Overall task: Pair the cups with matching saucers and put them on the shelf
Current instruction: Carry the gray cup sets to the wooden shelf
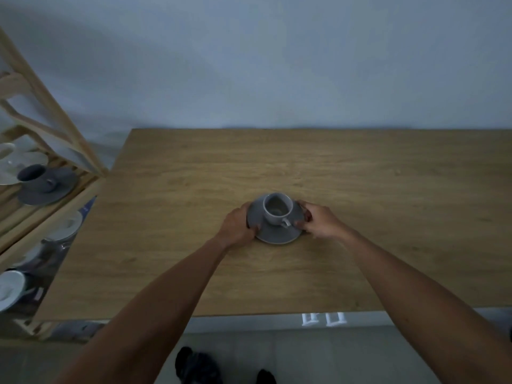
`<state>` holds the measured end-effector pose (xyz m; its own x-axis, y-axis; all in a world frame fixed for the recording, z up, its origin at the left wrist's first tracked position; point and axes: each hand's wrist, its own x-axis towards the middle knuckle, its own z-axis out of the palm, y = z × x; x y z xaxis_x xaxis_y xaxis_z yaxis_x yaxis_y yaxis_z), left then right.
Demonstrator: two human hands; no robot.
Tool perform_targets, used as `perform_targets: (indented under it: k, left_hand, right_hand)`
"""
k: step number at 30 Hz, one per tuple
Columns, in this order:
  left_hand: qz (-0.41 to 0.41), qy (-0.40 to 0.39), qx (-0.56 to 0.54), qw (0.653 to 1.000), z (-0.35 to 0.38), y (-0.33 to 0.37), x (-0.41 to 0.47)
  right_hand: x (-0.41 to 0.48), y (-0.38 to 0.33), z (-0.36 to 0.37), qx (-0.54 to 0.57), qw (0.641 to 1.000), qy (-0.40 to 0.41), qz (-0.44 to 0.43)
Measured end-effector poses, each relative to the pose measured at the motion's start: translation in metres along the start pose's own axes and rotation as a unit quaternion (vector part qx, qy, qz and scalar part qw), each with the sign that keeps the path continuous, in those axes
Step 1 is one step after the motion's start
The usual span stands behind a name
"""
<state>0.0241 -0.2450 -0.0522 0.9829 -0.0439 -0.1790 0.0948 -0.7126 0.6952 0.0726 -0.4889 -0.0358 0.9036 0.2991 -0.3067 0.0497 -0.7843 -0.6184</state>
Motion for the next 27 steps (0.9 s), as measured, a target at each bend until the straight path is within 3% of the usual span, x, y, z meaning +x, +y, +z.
perform_targets:
  k: [13, 27]
  left_hand:
    - [-0.042, 0.024, -0.14, 0.989, -0.033, -0.013, 0.009]
    - [-0.066, 0.151, -0.163, 0.973, -0.179, -0.092, -0.012]
  right_hand:
    - [0.027, -0.034, 0.002, 0.164, 0.986, -0.016, 0.03]
    - [0.116, -0.204, 0.042, 0.132, 0.98, -0.093, -0.113]
